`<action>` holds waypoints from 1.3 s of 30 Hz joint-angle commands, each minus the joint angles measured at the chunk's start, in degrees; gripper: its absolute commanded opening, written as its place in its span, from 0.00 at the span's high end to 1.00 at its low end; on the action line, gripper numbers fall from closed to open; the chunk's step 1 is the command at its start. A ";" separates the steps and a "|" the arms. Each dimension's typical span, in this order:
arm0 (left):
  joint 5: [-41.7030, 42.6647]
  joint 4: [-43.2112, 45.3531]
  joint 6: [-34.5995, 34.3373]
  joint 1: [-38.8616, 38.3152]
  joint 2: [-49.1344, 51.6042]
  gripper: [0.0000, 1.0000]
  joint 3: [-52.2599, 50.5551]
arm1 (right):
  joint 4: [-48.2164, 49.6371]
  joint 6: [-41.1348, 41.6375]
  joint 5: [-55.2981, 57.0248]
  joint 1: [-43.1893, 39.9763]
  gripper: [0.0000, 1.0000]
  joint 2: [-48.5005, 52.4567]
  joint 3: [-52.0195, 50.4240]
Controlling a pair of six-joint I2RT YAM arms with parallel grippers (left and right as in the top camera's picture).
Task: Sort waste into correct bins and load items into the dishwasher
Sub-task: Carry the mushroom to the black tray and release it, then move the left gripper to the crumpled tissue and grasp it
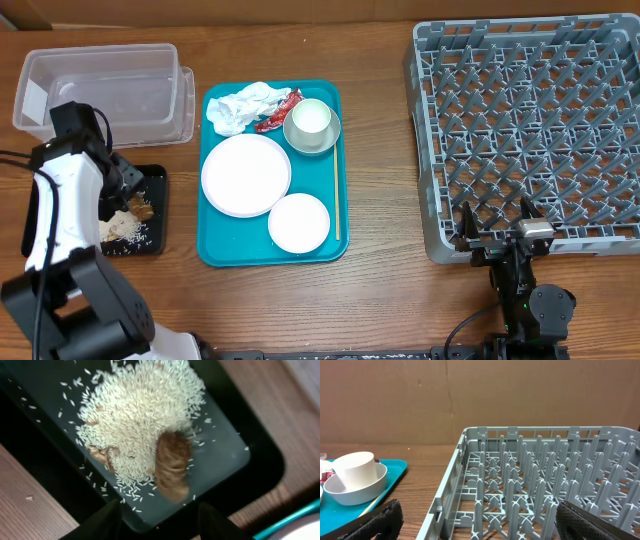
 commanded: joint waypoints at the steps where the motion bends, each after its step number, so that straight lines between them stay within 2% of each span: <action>1: -1.40 0.13 0.76 0.02 0.55 0.47 0.44 | 0.28 0.20 0.13 0.26 0.00 -0.44 -0.57; 6: 0.13 -1.86 1.77 0.00 0.24 0.47 1.33 | 0.28 0.20 0.13 0.26 0.00 -0.44 -0.57; 9: 7.28 -4.33 3.17 0.00 -0.26 0.46 3.37 | 0.26 0.20 0.13 0.26 0.00 -0.44 -0.57; 16: 46.75 -6.80 13.00 -2.45 -3.13 0.45 8.87 | 0.26 0.20 0.13 0.26 0.00 -0.44 -0.57; 18: 51.93 -7.10 15.74 -5.57 -4.09 0.43 8.87 | 0.26 0.20 0.13 0.26 0.00 -0.44 -0.57; 20: 50.58 -8.98 17.66 -10.14 -4.55 0.41 8.87 | 0.26 0.20 0.13 0.26 0.00 -0.44 -0.57; 25: 38.56 -13.03 19.43 -24.79 -3.91 0.39 7.87 | 0.26 0.20 0.13 0.26 0.00 -0.44 -0.57; 31: 22.93 -10.27 10.21 -41.48 -1.97 0.39 5.95 | 0.26 0.20 0.13 0.26 0.00 -0.44 -0.57; 34: 16.20 -8.17 6.45 -45.77 -1.79 0.40 5.95 | 0.28 0.20 0.13 0.26 0.00 -0.44 -0.57; 37: 11.04 -4.70 4.37 -46.69 -1.79 0.44 6.54 | 0.28 0.20 0.13 0.26 0.00 -0.44 -0.57; 38: 8.87 -3.10 4.13 -46.60 -1.79 0.43 6.54 | 0.26 0.20 0.13 0.26 0.00 -0.44 -0.57; 39: 5.31 -1.20 3.96 -46.29 -1.79 0.38 6.54 | 0.28 0.20 0.13 0.26 0.00 -0.44 -0.57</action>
